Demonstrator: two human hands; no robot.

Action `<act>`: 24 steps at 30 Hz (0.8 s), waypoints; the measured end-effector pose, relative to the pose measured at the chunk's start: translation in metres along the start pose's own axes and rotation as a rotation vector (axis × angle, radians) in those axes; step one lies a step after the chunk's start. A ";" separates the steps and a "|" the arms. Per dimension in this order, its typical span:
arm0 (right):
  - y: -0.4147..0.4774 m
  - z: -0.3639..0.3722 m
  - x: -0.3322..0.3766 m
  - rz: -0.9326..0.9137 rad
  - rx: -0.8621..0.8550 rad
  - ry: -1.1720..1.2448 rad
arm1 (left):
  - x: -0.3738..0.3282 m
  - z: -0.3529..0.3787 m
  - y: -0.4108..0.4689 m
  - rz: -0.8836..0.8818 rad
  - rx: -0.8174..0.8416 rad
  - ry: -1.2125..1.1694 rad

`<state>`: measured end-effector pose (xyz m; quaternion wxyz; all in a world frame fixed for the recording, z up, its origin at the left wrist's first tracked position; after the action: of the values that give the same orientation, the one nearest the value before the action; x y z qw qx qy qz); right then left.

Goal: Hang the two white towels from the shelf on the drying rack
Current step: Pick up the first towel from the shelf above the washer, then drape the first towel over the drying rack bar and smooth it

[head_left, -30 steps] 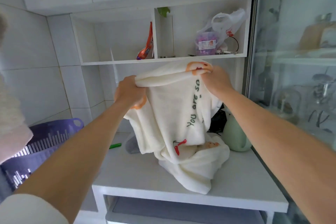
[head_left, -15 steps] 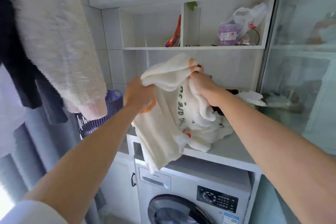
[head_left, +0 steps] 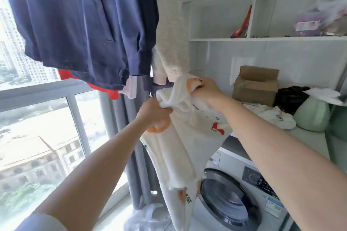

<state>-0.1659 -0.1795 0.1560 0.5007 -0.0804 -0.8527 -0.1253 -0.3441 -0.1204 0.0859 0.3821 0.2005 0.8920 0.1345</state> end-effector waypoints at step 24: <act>-0.201 0.368 0.190 -0.473 0.671 -0.150 | 0.120 -0.392 -0.392 -0.559 -0.628 0.488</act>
<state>-0.6175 -0.2612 0.1231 0.3929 0.2762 -0.8755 0.0542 -0.8070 -0.4452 0.1199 0.2255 -0.2090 0.8915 0.3327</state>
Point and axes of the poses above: each hand's wrist, its own y-axis towards the middle knuckle, its own z-axis out of the palm, x = y × z, the point moved 9 cm from there along y, towards the middle knuckle, and after that the axes turned 13 degrees about z, right-handed, at the moved point
